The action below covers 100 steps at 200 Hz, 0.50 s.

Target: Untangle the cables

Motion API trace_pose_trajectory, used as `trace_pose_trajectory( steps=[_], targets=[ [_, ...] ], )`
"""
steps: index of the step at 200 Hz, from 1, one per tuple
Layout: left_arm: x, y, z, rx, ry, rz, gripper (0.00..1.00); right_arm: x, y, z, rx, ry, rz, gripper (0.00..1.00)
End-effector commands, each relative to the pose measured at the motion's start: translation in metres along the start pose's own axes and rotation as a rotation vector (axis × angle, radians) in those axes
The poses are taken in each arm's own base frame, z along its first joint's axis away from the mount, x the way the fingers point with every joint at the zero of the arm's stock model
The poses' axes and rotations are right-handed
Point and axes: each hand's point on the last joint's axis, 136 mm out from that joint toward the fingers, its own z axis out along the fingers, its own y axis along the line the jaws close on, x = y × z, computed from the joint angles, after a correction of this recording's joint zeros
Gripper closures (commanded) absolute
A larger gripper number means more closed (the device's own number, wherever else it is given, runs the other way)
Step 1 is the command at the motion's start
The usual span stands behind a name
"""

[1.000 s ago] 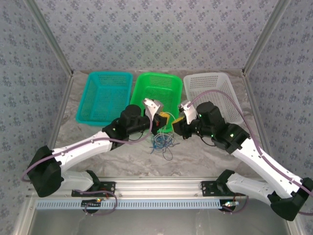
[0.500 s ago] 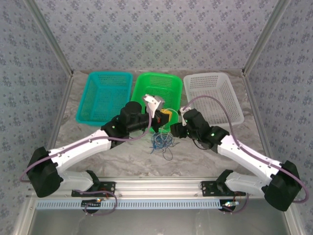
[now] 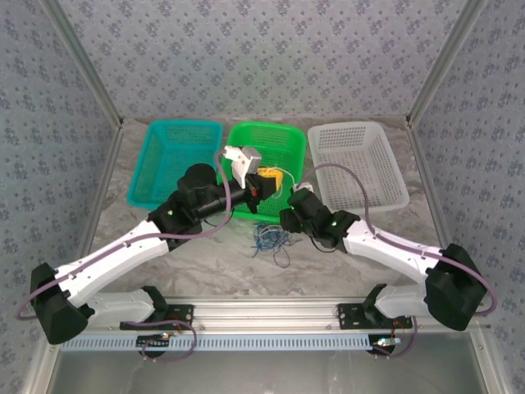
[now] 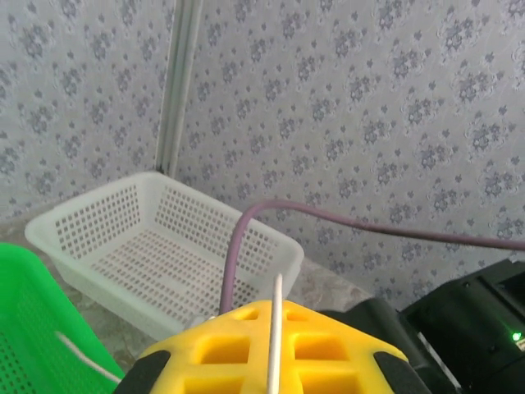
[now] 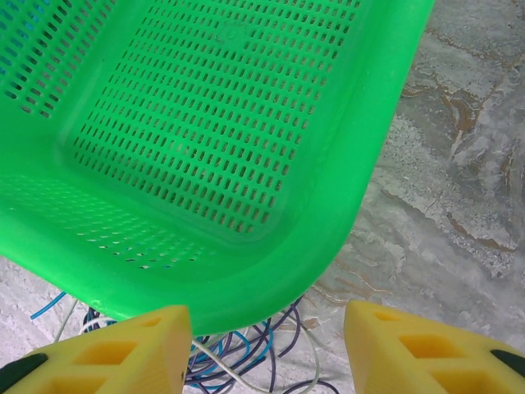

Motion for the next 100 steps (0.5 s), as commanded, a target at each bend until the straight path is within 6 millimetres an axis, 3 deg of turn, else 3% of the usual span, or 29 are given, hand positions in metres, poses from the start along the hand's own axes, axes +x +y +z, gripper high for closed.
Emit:
trace_pose_trajectory(
  steps=[1,51,83,100],
  targets=[
    [-0.031,-0.003,-0.013,-0.036,-0.075,0.056,1.00,0.010,-0.009,0.002,0.041,0.008,0.022,0.46],
    [-0.060,0.000,-0.020,-0.106,-0.108,0.156,1.00,0.014,-0.013,-0.002,0.055,0.010,0.024,0.51],
    [-0.079,0.002,-0.028,-0.149,-0.147,0.206,1.00,0.009,-0.014,-0.012,0.050,-0.005,0.012,0.74],
    [-0.084,0.011,-0.032,-0.209,-0.141,0.228,1.00,0.004,-0.013,-0.023,0.040,-0.010,-0.012,0.81]
  ],
)
